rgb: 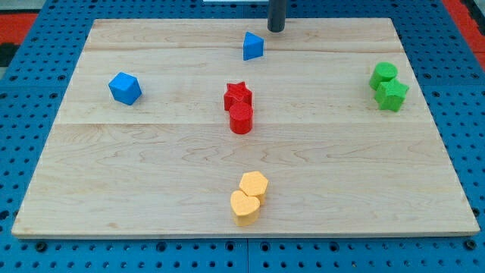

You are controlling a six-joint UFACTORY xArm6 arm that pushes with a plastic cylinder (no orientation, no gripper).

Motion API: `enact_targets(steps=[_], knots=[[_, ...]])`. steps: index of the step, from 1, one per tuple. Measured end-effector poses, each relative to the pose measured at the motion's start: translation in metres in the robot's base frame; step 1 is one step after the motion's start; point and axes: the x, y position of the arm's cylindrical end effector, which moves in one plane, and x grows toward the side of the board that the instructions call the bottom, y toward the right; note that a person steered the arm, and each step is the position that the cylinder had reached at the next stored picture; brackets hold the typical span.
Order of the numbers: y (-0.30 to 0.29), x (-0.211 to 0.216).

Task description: Push blue triangle closer to blue cube

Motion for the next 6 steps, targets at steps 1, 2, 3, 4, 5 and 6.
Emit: enact_targets(steps=[1, 2, 3, 4, 5, 6], knots=[[-0.017, 0.026], [-0.033, 0.051], [-0.05, 0.064], [-0.062, 0.053], [-0.084, 0.055], [-0.111, 0.074]])
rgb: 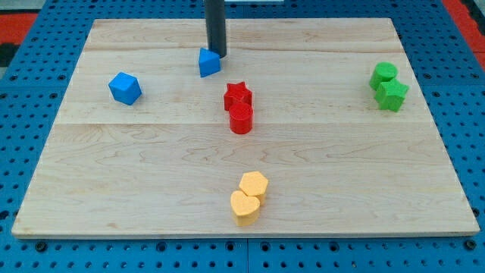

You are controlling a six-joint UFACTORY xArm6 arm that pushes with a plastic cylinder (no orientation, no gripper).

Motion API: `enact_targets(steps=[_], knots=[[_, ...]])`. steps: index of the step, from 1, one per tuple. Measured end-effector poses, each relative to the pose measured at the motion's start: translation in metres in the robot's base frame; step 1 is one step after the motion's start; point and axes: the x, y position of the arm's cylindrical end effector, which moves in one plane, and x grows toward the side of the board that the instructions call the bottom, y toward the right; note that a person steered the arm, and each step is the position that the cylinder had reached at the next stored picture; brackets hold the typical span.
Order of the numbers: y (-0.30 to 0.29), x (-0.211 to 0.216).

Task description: Push blue triangle closer to blue cube

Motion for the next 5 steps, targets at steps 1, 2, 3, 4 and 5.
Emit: enact_targets(steps=[1, 2, 3, 4, 5], knots=[[-0.02, 0.02], [-0.042, 0.039], [-0.067, 0.057], [-0.093, 0.075], [-0.116, 0.081]])
